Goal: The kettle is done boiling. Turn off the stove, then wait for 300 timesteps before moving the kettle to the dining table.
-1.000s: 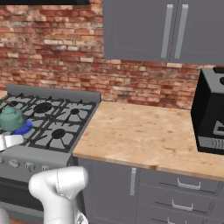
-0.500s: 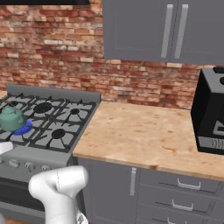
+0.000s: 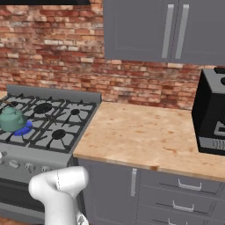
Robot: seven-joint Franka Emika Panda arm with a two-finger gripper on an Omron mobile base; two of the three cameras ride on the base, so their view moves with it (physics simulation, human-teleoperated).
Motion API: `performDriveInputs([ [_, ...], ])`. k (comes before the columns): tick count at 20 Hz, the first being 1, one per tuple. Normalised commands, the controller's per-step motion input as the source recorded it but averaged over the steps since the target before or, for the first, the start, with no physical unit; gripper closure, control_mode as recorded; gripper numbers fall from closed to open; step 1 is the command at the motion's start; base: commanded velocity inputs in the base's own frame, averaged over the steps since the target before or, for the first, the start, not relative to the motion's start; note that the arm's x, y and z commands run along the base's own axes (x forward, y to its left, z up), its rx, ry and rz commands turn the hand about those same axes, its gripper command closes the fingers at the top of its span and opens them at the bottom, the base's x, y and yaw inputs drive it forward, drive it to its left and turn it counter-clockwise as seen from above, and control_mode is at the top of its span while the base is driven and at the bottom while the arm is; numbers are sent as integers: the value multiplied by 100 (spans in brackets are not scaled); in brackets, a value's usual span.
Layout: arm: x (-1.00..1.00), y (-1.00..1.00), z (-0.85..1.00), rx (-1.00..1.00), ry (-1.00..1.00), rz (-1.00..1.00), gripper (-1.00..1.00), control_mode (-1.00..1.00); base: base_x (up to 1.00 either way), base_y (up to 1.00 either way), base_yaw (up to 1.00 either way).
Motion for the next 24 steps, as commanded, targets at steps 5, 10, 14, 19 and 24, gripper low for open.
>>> performDriveInputs([
  [5,-10,13,-33,-6,-5,4,-100,-100,0,0,0],
  [10,-2,12,-29,-6,-6,5,-100,-100,0,0,0],
  [14,0,17,-26,-6,-6,4,-100,-100,0,0,0],
  [19,1,16,-28,-5,-6,2,-100,-100,0,0,0],
  [24,8,13,-20,-2,-1,0,-100,-100,0,0,0],
])
